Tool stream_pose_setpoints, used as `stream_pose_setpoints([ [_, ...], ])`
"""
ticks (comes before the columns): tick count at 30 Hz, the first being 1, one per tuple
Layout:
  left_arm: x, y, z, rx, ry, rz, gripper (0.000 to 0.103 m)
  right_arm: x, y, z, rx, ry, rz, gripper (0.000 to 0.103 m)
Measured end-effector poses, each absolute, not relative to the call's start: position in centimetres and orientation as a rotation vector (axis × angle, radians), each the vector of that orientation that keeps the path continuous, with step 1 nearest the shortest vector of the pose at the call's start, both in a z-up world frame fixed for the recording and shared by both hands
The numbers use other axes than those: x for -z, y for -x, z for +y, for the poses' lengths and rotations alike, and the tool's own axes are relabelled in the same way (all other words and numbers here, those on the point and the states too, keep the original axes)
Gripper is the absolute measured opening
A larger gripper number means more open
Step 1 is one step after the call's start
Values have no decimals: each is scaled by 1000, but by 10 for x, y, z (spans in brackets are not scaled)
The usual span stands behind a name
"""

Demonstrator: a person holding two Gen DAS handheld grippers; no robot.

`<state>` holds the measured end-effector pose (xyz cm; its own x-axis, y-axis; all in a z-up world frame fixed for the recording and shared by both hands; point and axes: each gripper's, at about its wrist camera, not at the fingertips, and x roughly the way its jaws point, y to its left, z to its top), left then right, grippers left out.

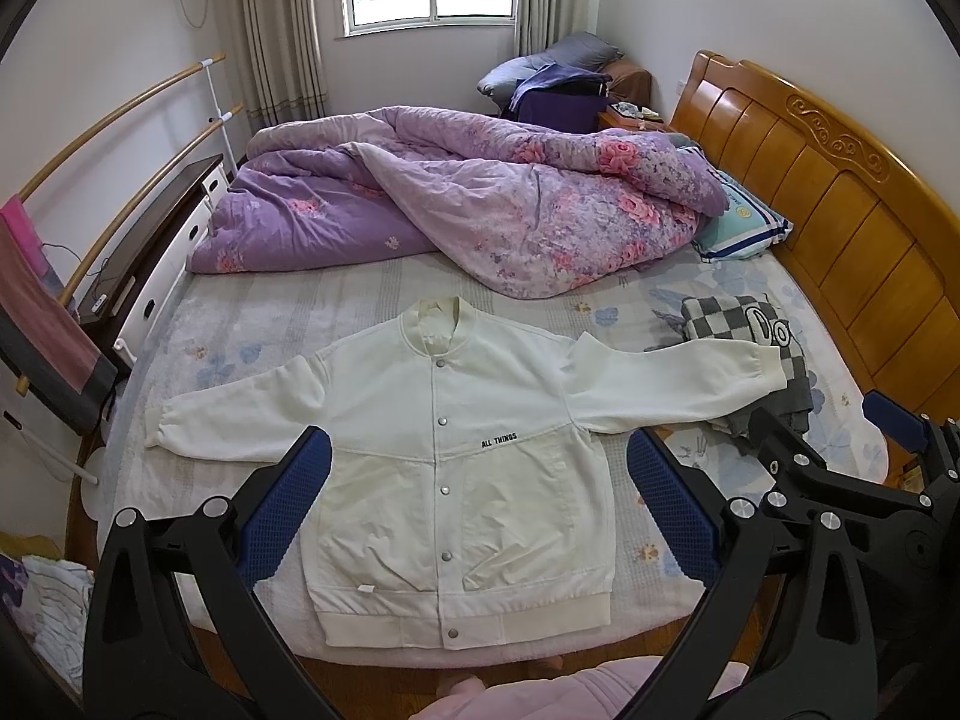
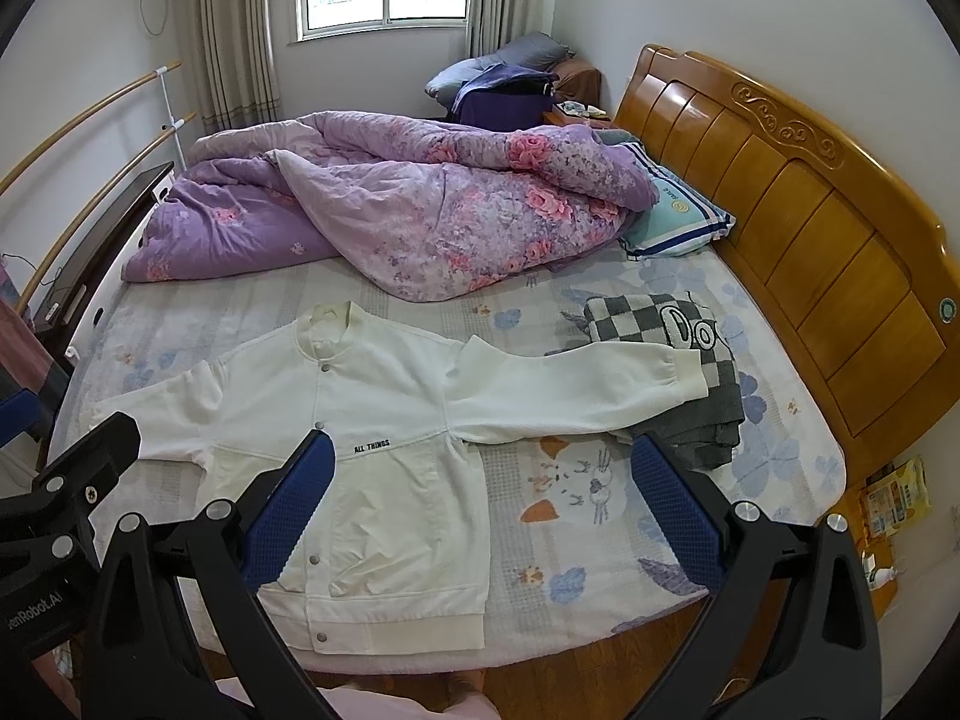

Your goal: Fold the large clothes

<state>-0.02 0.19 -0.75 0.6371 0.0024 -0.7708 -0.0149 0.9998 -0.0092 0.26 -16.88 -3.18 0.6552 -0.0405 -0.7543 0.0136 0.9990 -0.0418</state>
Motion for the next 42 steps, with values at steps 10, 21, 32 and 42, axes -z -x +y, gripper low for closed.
stream_pose_setpoints([
  [10, 5, 0, 0, -9, 18, 881, 98, 35, -8, -174, 19, 17, 875, 96],
  [21, 5, -4, -1, -12, 15, 887, 98, 37, -14, -176, 10, 12, 885, 96],
  [32, 15, -7, -9, -11, 24, 903, 98, 40, -14, -176, 5, 12, 895, 96],
  [42, 22, -8, -9, -12, 31, 914, 98, 42, -15, -175, -3, 21, 903, 96],
])
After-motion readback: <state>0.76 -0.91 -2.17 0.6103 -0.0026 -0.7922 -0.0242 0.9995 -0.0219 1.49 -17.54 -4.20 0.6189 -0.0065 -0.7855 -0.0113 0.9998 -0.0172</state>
